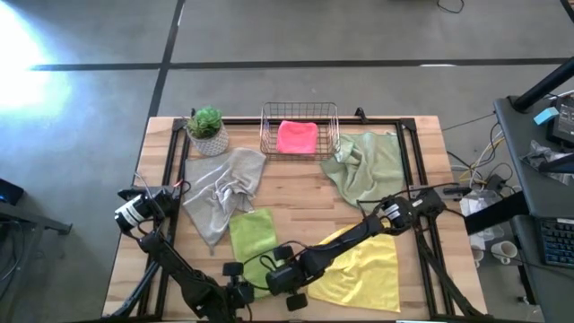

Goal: Fold microfiber towels
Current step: Fold the light green towel

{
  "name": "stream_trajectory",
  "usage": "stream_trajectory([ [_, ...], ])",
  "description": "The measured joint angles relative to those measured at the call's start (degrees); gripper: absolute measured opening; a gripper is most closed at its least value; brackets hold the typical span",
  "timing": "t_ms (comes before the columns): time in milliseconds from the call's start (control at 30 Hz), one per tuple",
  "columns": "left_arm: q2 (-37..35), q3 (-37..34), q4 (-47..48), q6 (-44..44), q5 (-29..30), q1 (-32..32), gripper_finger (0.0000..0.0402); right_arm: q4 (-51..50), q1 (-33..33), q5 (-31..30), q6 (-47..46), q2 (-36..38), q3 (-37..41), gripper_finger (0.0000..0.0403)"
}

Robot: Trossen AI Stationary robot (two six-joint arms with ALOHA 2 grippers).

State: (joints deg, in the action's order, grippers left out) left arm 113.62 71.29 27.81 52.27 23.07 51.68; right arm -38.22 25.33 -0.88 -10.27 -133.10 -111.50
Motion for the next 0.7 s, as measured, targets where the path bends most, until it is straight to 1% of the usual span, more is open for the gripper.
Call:
stream_trajectory([
  [33,0.0,0.0,0.0,0.1,0.0,0.0,0.0006,0.0,-0.1,0.5,-0.2,0.0,0.0,0.0022],
  [67,-0.1,0.1,0.1,0.1,0.0,0.0,0.0006,0.0,-0.1,0.7,-0.2,0.2,0.0,0.0016],
  [200,-0.9,1.1,0.1,0.1,-1.4,-0.1,0.0004,-0.4,0.3,0.9,-1.8,1.0,0.2,0.0012],
  [333,-3.2,2.5,-0.3,0.1,-1.8,0.0,0.0003,-2.0,1.2,1.4,-7.5,2.8,0.5,0.001],
  [467,-4.9,4.2,-0.3,0.1,-5.8,-0.1,0.0003,-2.2,2.9,2.0,-13.0,6.1,0.4,0.0009],
  [700,-7.1,7.9,-0.4,0.1,-9.1,0.0,0.0003,-1.9,6.0,1.9,-20.8,10.1,0.3,0.0009],
])
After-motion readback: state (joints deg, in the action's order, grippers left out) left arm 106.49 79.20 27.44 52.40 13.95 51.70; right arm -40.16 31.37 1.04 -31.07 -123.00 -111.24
